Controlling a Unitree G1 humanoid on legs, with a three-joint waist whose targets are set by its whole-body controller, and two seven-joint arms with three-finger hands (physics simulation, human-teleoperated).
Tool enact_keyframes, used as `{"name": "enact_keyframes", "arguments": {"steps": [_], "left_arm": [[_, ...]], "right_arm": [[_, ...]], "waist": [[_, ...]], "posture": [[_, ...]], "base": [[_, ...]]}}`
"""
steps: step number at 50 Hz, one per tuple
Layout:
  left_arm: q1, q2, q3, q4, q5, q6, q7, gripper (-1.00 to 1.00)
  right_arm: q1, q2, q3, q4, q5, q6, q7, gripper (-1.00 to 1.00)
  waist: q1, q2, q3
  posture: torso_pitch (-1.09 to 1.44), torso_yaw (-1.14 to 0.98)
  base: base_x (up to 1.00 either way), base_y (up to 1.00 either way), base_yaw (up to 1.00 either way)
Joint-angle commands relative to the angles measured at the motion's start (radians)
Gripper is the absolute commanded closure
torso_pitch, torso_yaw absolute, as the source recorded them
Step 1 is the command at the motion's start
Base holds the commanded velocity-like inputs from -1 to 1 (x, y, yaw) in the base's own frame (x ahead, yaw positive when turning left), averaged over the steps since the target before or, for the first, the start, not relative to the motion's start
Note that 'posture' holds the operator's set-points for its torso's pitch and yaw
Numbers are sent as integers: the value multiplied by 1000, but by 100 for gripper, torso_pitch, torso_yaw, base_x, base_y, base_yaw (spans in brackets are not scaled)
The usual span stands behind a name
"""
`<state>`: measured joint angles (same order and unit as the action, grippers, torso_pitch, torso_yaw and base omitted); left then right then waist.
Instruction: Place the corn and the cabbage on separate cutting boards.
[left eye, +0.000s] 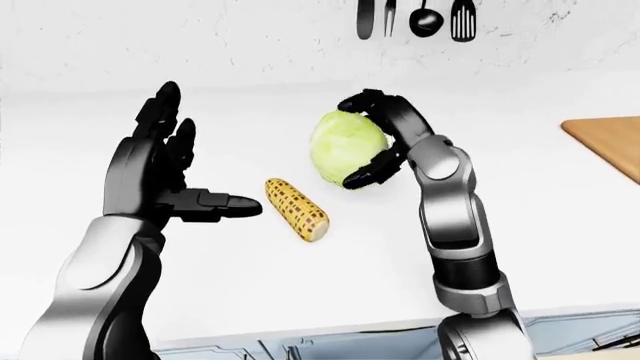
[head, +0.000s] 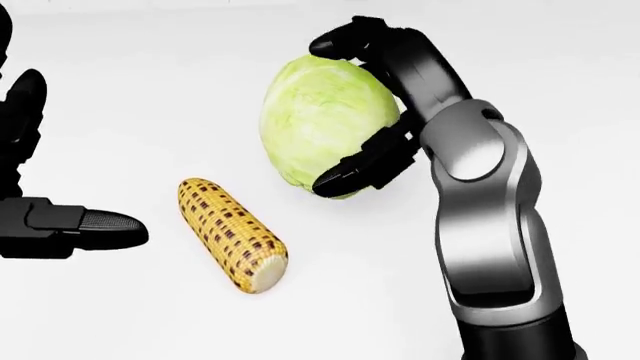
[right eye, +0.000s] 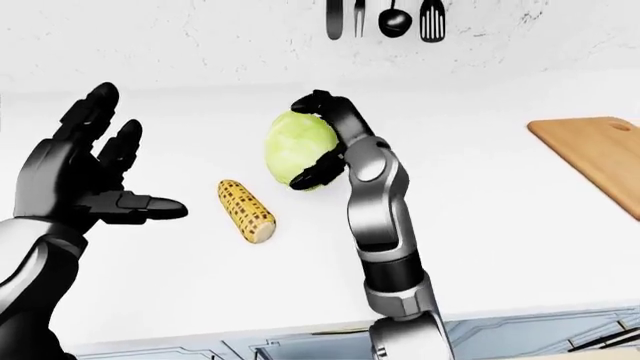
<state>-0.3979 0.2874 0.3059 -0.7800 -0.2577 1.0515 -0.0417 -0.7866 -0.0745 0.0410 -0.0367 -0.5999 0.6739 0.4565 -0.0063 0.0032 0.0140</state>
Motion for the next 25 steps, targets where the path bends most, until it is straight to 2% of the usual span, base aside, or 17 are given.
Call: {"name": "enact_keyframes", "arguments": {"steps": [1, 2, 6, 12, 16, 25], "left_arm": [[-23, 11, 10, -28, 0, -28, 2, -100], [-24, 12, 12, -29, -1, -26, 2, -100], [-19, 12, 13, -26, -1, -34, 1, -100], [-30, 15, 12, -37, -4, -15, 3, -100], [-65, 47, 24, -66, -17, 49, -8, -100], [-330, 189, 49, -88, -69, 303, -37, -100]], "right_arm": [[-9, 4, 0, -12, -14, -12, 7, 51], [-7, 4, 2, -18, -19, -8, 12, 73], [-3, 3, 0, -22, -31, -12, 22, 100], [-34, -26, -30, -113, -38, 42, 54, 100], [-61, -59, -50, -206, -41, 119, 94, 100], [-142, -151, -98, -327, -14, 252, 148, 100]], "waist": [[1, 8, -14], [1, 9, -14], [1, 9, -13], [1, 10, -12], [2, 12, -5], [0, 13, 13]], "posture": [[0, 0], [0, 0], [0, 0], [0, 0], [0, 0], [0, 0]], "base": [[0, 0, 0], [0, 0, 0], [0, 0, 0], [0, 0, 0], [0, 0, 0], [0, 0, 0]]}}
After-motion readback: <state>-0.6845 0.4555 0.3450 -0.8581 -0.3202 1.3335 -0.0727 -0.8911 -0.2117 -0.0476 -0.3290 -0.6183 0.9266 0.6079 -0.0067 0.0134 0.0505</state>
